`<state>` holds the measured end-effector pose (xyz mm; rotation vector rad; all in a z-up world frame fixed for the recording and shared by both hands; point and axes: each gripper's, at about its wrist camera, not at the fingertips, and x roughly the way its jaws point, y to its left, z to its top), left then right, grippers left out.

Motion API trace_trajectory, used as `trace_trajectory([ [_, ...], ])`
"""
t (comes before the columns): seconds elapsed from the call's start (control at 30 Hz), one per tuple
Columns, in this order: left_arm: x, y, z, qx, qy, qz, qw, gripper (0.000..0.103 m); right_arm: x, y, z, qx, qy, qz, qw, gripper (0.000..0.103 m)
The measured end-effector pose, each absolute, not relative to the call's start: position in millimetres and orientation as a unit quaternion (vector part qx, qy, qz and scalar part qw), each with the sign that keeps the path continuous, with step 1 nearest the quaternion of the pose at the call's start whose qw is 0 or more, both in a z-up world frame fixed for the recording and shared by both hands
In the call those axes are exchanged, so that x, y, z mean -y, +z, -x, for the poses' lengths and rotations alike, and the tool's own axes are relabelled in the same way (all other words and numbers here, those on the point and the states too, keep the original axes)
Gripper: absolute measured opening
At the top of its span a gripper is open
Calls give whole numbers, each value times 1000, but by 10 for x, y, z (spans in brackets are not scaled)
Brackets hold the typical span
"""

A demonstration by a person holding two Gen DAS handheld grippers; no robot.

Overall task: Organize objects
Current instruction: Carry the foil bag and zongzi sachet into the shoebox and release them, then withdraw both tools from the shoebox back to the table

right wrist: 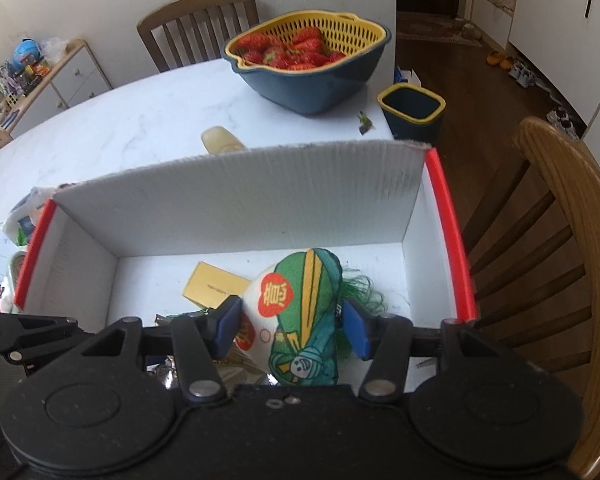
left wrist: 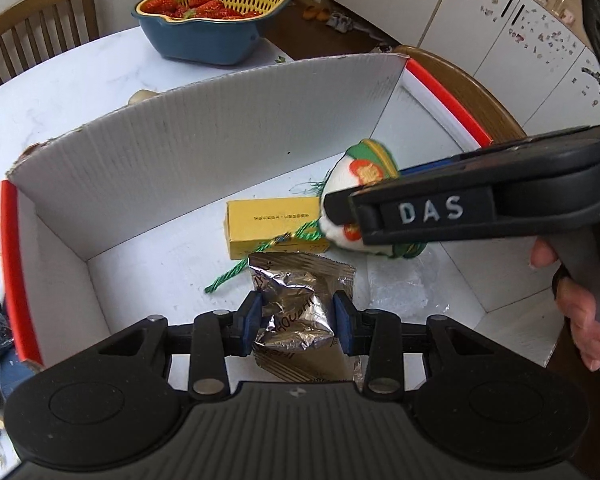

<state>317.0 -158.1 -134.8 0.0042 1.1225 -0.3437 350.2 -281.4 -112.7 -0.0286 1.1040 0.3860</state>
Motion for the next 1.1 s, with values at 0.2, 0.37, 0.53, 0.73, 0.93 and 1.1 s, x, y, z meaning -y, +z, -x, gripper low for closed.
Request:
trace_trajectory([
  [0.2,1590,-1401,-3246,-546,-159,12,822,40,2812,-1160,-3527,-526,184,9,830,56],
  [0.37,1579,-1405,-3247,-554,-155,16,818,47,2819,-1148,-3528,-524,191,3,830,58],
  [0.53,1557,-1323,-3219,-546,-155,19,823,62,2825,-1123,-3502,-522,195,-1,830,60],
  [0.73,1565,-1213,-3121,-530,-160,19,833,63,2849,-1043,-3441,-517,198,-4,833,65],
  [0.93,1474,-1040,-3032,-508,-166,27,845,66,2873,-892,-3319,-504,196,-4,842,73],
  [1.1,1354,-868,-2880,-489,-171,29,855,66,2894,-711,-3179,-488,199,-10,850,74],
])
